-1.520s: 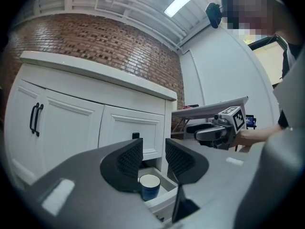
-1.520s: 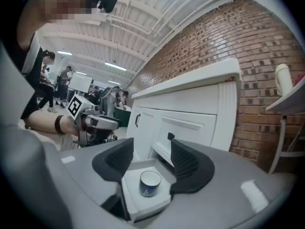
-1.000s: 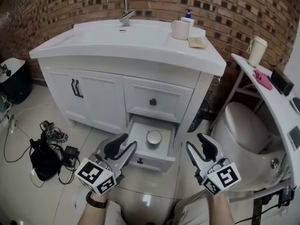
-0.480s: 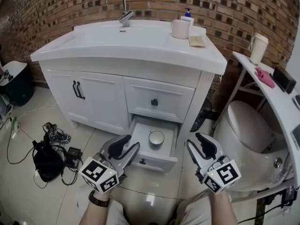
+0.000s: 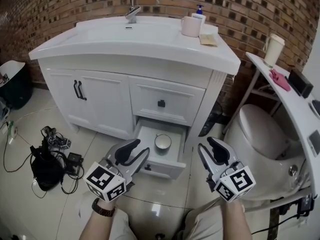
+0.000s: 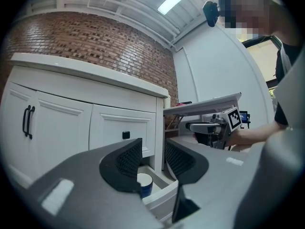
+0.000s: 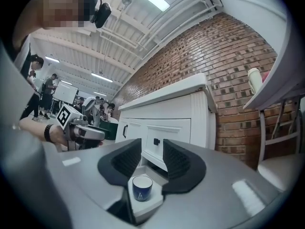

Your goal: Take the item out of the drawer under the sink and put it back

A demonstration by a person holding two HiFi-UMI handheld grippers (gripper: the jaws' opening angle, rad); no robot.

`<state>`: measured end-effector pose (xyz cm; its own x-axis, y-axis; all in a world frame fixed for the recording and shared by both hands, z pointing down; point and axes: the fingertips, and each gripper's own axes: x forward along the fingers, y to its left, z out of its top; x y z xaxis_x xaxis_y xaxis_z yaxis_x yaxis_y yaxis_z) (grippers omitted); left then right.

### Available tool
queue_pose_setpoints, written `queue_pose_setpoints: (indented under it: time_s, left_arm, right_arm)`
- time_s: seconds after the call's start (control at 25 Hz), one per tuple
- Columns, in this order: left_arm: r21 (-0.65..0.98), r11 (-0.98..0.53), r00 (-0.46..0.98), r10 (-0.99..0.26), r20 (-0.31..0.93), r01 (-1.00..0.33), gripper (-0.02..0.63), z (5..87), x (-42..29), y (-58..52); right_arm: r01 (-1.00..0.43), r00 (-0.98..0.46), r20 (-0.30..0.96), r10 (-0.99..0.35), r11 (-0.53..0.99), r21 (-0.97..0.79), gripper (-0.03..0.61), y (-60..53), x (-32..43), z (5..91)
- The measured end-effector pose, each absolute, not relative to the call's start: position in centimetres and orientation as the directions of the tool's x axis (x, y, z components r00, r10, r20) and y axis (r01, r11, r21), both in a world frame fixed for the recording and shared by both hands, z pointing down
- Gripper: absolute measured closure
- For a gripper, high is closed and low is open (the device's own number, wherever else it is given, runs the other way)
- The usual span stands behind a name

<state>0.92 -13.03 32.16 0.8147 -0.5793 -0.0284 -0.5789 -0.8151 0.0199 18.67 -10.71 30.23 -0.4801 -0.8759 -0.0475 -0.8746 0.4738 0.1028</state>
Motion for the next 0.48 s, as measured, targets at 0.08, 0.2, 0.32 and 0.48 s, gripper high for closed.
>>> queue_pose_setpoints:
  time_s: [0.08, 0.2, 0.32, 0.48]
  left_arm:
    - [0.025, -0.816, 0.816, -0.577, -0.023, -0.577, 0.453, 32.2, 1.0, -13.2]
    - [0.034, -0.817, 0.817, -0.577, -0.019, -0.576, 0.453, 32.8, 1.0, -13.6]
    - [0.032, -0.810, 0.810, -0.586, -0.011, -0.586, 0.453, 33.2, 0.7, -13.7]
    - [0.002, -0.760, 0.760, -0.650, 0.005, -0.650, 0.453, 33.0, -1.9, -13.6]
  right_arm:
    - [-0.876, -0.477, -0.051, -0.877, 0.471, 0.101, 0.440, -10.7, 18.7, 30.2]
    - [-0.878, -0.474, -0.054, -0.879, 0.468, 0.103, 0.440, -10.6, 18.7, 30.1]
    - [-0.868, -0.491, -0.059, -0.869, 0.483, 0.113, 0.440, -11.0, 18.3, 30.3]
    - [-0.816, -0.575, -0.075, -0.814, 0.566, 0.117, 0.440, -13.4, 15.3, 31.0]
